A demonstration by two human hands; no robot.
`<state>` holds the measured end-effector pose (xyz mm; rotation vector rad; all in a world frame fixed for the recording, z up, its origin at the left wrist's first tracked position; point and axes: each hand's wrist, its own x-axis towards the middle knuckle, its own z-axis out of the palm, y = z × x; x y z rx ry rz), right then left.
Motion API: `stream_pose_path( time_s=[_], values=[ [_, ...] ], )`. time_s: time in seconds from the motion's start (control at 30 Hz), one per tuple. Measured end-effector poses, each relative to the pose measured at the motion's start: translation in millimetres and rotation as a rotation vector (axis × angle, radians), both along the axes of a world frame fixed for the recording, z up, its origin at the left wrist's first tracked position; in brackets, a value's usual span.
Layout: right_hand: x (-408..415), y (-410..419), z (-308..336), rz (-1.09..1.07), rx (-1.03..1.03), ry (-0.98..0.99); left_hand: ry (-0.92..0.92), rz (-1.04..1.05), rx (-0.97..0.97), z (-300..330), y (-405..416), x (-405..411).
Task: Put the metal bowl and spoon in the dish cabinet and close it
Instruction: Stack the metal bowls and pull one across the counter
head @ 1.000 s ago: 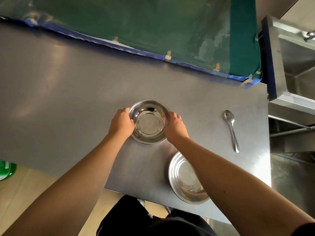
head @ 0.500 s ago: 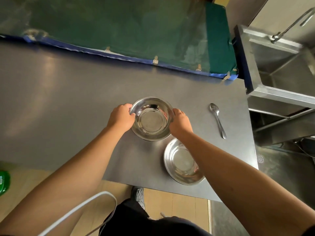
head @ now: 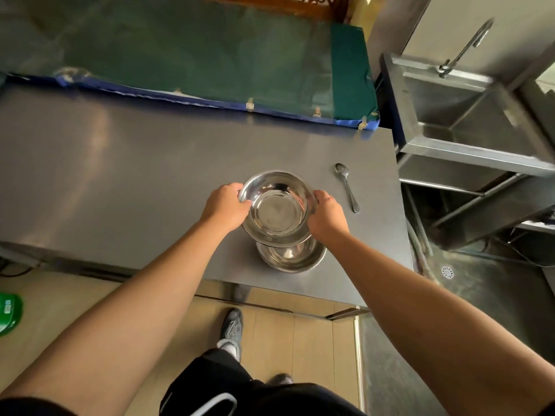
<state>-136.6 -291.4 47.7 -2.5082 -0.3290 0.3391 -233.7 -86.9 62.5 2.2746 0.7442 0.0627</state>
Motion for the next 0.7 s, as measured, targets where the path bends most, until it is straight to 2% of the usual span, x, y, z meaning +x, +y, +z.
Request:
stream_pose_path(
  time_s=[0.33, 0.7],
  values=[
    [-30, -36, -19, -0.013, -0.038, 0.096, 0.064, -0.063, -0.043, -21, -37, -26],
    [-34, -41, -43, -0.109, -0.113, 0.077, 0.142, -0.17, -0.203, -60, -35, -23]
  ],
)
